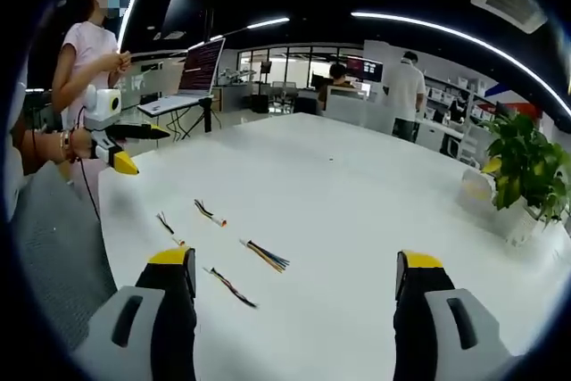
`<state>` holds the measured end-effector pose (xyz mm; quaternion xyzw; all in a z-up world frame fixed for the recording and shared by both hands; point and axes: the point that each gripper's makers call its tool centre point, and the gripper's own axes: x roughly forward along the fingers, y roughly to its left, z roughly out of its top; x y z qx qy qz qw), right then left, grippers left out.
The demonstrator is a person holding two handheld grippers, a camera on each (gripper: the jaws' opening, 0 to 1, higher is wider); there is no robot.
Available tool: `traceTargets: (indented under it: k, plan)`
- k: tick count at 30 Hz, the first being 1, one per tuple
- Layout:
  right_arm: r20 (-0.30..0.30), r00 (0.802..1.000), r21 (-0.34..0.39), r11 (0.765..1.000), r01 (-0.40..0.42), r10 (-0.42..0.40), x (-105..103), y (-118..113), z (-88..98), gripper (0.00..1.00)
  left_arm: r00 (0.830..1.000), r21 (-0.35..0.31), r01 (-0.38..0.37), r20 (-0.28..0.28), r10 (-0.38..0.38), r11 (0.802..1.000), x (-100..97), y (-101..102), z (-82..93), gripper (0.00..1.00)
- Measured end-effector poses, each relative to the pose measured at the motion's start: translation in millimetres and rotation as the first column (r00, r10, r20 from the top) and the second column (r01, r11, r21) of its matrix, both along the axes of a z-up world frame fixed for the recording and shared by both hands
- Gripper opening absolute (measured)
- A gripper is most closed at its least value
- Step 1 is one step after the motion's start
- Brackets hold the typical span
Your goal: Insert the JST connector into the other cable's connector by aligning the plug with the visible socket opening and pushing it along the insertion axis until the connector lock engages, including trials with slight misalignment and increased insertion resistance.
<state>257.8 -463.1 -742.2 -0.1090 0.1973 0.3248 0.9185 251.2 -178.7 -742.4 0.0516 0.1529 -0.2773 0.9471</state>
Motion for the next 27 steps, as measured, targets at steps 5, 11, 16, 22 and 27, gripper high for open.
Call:
traceTargets:
  k: [5,11,16,22,27]
  plan:
    - [-0.006,1.0,0.005,1.0,-0.02,0.02,2.2,6.4,-0.8,0.91,1.0,0.005,0.017,0.003,-0.017,1.0,4.6,-4.8,0.3,0.99]
    - [-0.001,0.999,0.013,0.999,-0.038,0.038,7.1,13.3,-2.2,0.9,0.999,0.008,0.042,0.0,-0.042,0.999,6.7,-11.9,-1.0,0.99]
    - [-0.002,0.998,0.002,0.998,-0.065,0.065,9.3,18.7,-3.5,0.89,0.998,0.018,0.06,-0.007,-0.06,0.998,9.1,-16.2,-4.5,0.99]
    - [0.0,0.995,-0.016,0.994,-0.104,0.104,12.0,24.4,-3.0,0.87,0.996,0.026,0.089,-0.004,-0.089,0.996,13.9,-20.8,-5.3,0.99]
    - [0.002,0.99,-0.026,0.99,-0.137,0.138,14.2,31.5,-3.1,0.85,0.992,0.036,0.123,0.009,-0.124,0.992,19.6,-27.5,-4.1,0.99]
